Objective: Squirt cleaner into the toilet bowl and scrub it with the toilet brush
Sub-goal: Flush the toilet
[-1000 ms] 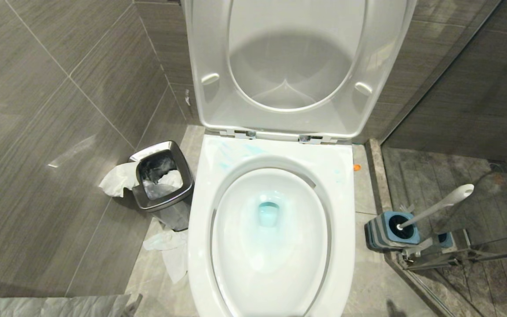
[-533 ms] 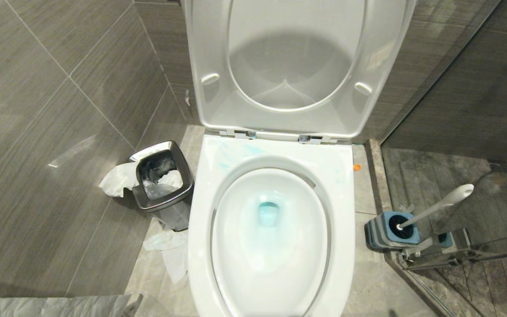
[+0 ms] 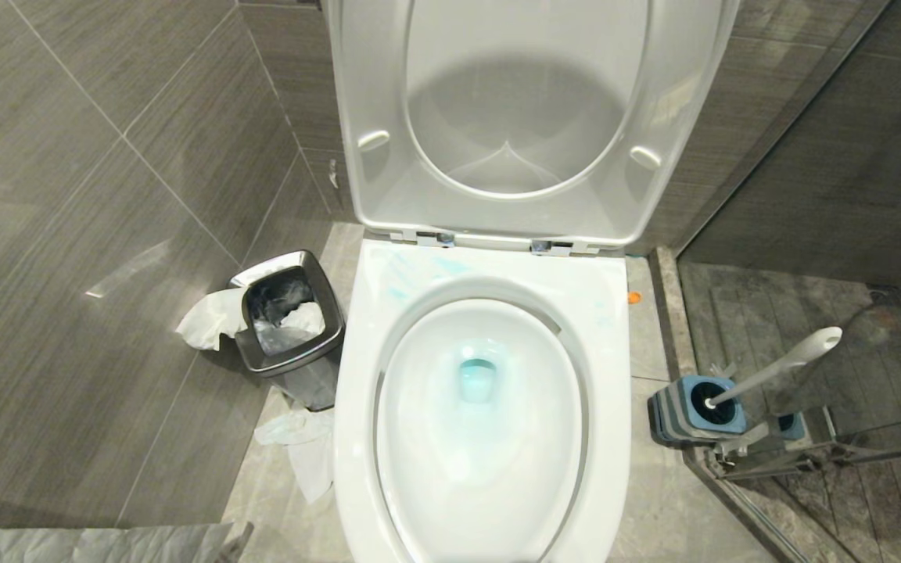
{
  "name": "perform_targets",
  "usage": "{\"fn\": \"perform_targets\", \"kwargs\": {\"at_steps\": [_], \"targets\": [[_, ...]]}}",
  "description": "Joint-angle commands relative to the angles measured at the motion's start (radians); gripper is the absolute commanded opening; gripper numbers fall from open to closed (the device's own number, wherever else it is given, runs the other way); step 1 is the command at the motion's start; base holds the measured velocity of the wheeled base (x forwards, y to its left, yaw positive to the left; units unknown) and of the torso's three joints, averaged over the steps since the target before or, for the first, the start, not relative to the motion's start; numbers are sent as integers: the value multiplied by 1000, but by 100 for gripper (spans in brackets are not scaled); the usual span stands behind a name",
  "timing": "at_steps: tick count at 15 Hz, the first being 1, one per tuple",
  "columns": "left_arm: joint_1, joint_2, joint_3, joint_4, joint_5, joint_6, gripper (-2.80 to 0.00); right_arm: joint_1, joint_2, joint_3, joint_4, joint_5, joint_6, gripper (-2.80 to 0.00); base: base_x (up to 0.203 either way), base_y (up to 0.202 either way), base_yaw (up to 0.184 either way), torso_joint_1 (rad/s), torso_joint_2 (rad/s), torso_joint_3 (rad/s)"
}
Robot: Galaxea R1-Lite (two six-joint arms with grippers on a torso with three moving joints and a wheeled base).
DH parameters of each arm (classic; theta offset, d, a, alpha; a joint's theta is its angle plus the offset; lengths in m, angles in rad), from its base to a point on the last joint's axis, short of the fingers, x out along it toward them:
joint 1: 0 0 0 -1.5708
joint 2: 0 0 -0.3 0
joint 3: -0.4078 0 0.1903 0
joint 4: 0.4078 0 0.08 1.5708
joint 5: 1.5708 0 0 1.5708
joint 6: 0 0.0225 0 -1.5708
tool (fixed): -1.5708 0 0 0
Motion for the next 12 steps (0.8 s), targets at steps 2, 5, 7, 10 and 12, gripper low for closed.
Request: {"fn": "perform_targets", "kwargs": {"at_steps": [2,5,7,10,12], "targets": [[1,2,0,1,1,4,-280,6,-180,33,56,-12,-3,-280,0,0,0,0,0,0],[0,2,0,2,1,6,-280,8,-182,44,130,-67,-3,-280,0,0,0,0,0,0],[0,2,0,2,1,6,-280,8,-182,45,185,-77,-32,-280,0,0,0,0,0,0],[1,2,0,3,-1,8,-280,8,-182,45,222,-64,-55,-280,0,0,0,0,0,0],[0,2,0,3,-3,9,-280,8,-182,45,280,-46,-45,-280,0,0,0,0,0,0]]}}
